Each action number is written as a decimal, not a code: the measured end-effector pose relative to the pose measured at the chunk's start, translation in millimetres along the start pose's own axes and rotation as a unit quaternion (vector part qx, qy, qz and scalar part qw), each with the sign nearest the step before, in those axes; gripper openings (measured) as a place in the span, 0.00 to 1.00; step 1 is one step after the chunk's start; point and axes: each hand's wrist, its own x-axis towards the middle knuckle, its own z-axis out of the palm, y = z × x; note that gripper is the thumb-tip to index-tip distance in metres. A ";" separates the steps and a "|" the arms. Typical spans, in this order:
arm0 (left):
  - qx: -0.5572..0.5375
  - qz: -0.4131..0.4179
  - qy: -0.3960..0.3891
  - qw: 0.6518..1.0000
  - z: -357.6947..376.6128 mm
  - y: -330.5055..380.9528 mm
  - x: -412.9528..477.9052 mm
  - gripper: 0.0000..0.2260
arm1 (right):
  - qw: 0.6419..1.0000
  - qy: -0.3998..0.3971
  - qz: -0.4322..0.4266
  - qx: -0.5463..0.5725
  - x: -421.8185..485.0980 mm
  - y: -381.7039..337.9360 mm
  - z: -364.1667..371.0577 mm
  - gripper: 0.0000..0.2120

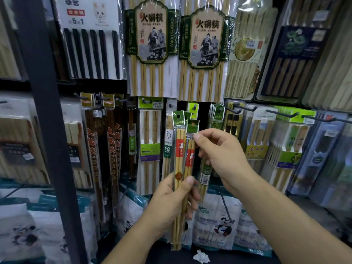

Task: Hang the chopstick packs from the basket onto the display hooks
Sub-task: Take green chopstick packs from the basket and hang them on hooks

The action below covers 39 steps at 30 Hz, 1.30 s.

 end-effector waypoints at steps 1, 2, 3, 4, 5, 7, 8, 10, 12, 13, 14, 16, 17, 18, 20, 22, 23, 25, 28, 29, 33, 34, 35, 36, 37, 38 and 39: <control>-0.003 0.000 0.001 1.000 0.5 0.0 0.1 0.20 | 1.000 0.005 -0.006 -0.001 0.3 -0.2 0.6 0.08; -0.008 0.002 0.005 1.000 0.9 -0.5 0.5 0.20 | 1.000 0.016 -0.012 0.001 1.0 -0.7 0.8 0.10; -0.009 0.005 0.012 1.000 1.0 -1.4 0.9 0.19 | 0.999 0.033 -0.018 0.006 2.2 -1.5 0.4 0.11; -0.005 0.008 0.023 1.000 1.0 -2.5 1.4 0.17 | 0.998 0.053 -0.022 0.015 3.8 -3.0 -1.1 0.12; 0.006 0.008 0.038 0.999 1.1 -3.9 1.7 0.16 | 0.997 0.073 -0.023 0.025 6.0 -4.8 -3.6 0.12; 0.023 0.007 0.061 0.998 0.4 -6.3 2.9 0.16 | 0.993 0.110 -0.020 0.046 11.7 -8.7 -10.9 0.12; 0.024 0.005 0.067 0.997 -0.1 -7.1 3.6 0.16 | 0.990 0.127 -0.017 0.055 15.0 -10.0 -14.1 0.13; 0.016 0.000 0.066 0.998 -1.1 -7.4 4.6 0.15 | 0.986 0.154 -0.012 0.058 21.4 -10.9 -18.7 0.15; 0.011 -0.005 0.052 0.999 -1.5 -7.3 4.5 0.14 | 0.984 0.171 -0.012 0.038 26.7 -9.9 -20.3 0.15; 0.010 -0.006 0.046 0.999 -1.4 -7.2 4.0 0.14 | 0.984 0.177 -0.012 0.029 28.8 -9.2 -20.6 0.15; 0.009 -0.005 0.043 0.999 -1.3 -7.4 3.7 0.14 | 0.983 0.181 -0.011 0.025 30.4 -8.8 -20.9 0.15; 0.010 -0.002 0.040 0.999 -0.9 -8.4 3.8 0.14 | 0.982 0.189 -0.008 0.024 33.6 -8.1 -21.1 0.15; 0.011 -0.001 0.040 0.999 -0.8 -9.0 4.0 0.14 | 0.981 0.192 -0.006 0.026 34.9 -7.8 -20.9 0.16; 0.012 0.001 0.040 0.999 -0.8 -9.2 4.3 0.14 | 0.981 0.194 -0.004 0.028 35.9 -7.2 -20.5 0.16; 0.018 0.005 0.039 0.999 -1.7 -9.1 4.2 0.14 | 0.980 0.197 -0.004 0.022 38.0 -5.4 -20.7 0.16; 0.031 0.010 0.037 0.999 -2.7 -10.1 3.8 0.15 | 0.980 0.200 -0.010 0.006 40.3 -3.4 -21.8 0.17; 0.034 0.012 0.034 0.999 -3.0 -10.7 3.4 0.16 | 0.979 0.202 -0.013 -0.001 41.3 -2.2 -22.3 0.17; 0.025 0.015 0.023 0.999 -3.1 -10.3 2.8 0.19 | 0.978 0.206 -0.014 -0.010 43.2 0.9 -22.6 0.17; 0.016 0.002 0.009 1.000 -4.0 -6.8 2.8 0.21 | 0.978 0.206 -0.014 -0.015 45.3 6.8 -22.5 0.18; 0.008 -0.001 0.006 1.000 -4.9 -6.1 2.6 0.21 | 0.978 0.206 -0.015 -0.020 45.6 8.9 -22.8 0.18; -0.100 -0.024 0.001 0.995 -7.5 -4.1 1.7 0.15 | 0.977 0.211 -0.016 -0.028 44.7 13.5 -24.9 0.14; -0.100 -0.024 0.005 0.995 -6.9 -3.5 1.2 0.12 | 0.976 0.215 -0.015 -0.028 43.5 13.6 -24.9 0.12; -0.085 -0.020 0.012 0.996 -6.2 -3.2 0.5 0.10 | 0.975 0.220 -0.016 -0.031 41.4 13.2 -24.5 0.12; -0.064 -0.013 0.019 0.998 -5.2 -3.1 -0.4 0.10 | 0.973 0.226 -0.020 -0.037 38.5 12.7 -23.6 0.11; -0.046 -0.009 0.025 0.999 -4.3 -2.8 -1.3 0.12 | 0.972 0.227 -0.027 -0.046 34.2 11.7 -22.6 0.11; -0.033 -0.004 0.030 0.999 -3.3 -2.2 -1.9 0.13 | 0.973 0.221 -0.040 -0.059 29.4 10.7 -20.7 0.11; -0.025 0.001 0.032 0.999 -2.2 -1.6 -2.2 0.11 | 0.975 0.205 -0.057 -0.072 23.7 9.2 -18.6 0.11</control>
